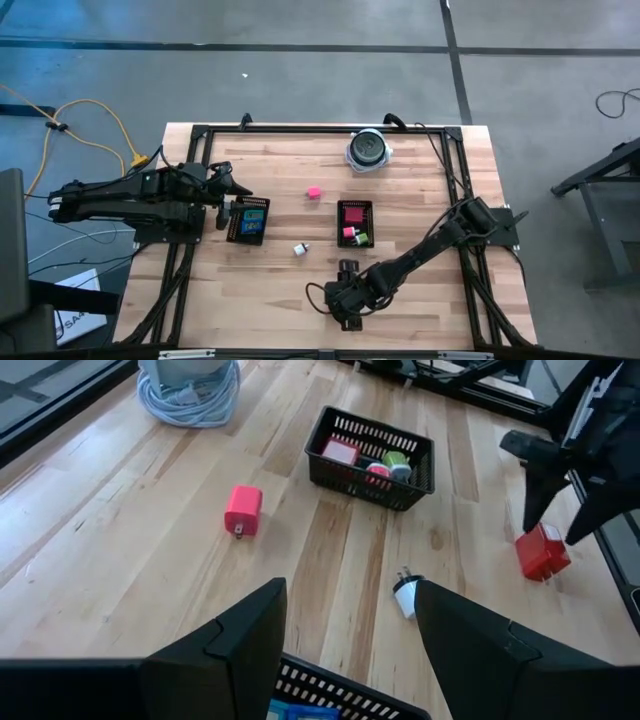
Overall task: Pick & Place Office items
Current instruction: Put the red charger adapter into the right black bin
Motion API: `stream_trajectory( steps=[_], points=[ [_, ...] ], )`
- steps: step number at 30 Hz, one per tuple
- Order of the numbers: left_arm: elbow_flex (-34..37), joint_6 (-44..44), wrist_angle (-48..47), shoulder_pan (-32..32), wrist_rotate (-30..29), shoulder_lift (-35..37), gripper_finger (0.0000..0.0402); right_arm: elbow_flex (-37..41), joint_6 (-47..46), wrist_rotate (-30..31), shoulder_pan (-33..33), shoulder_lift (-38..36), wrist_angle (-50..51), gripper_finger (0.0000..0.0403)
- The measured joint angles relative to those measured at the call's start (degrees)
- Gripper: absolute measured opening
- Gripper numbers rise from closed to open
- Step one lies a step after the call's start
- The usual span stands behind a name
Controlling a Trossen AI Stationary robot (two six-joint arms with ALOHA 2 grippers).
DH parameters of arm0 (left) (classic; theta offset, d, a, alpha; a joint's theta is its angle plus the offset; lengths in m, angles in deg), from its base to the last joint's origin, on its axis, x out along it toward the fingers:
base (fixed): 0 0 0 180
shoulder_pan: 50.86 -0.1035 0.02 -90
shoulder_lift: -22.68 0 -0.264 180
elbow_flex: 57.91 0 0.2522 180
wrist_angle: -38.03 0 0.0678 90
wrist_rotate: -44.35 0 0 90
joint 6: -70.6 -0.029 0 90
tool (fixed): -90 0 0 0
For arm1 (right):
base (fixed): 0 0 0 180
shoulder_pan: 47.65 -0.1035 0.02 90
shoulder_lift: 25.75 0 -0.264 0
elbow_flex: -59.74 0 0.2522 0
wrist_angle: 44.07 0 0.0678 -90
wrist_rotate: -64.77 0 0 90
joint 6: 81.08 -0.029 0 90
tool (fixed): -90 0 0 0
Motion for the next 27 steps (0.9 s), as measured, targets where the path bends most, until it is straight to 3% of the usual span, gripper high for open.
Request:
stream_trajectory(
  steps=[14, 27],
  points=[
    [0.0, 0.0, 0.0, 0.0, 0.0, 0.0, 0.0216, -0.1, -1.5, -3.7, 0.6, 3.4, -2.1, 0.0236],
    [0.0, 0.0, 0.0, 0.0, 0.0, 0.0, 0.0216, 0.0, -1.4, -3.2, 0.6, 3.4, -2.4, 0.0236]
  ],
)
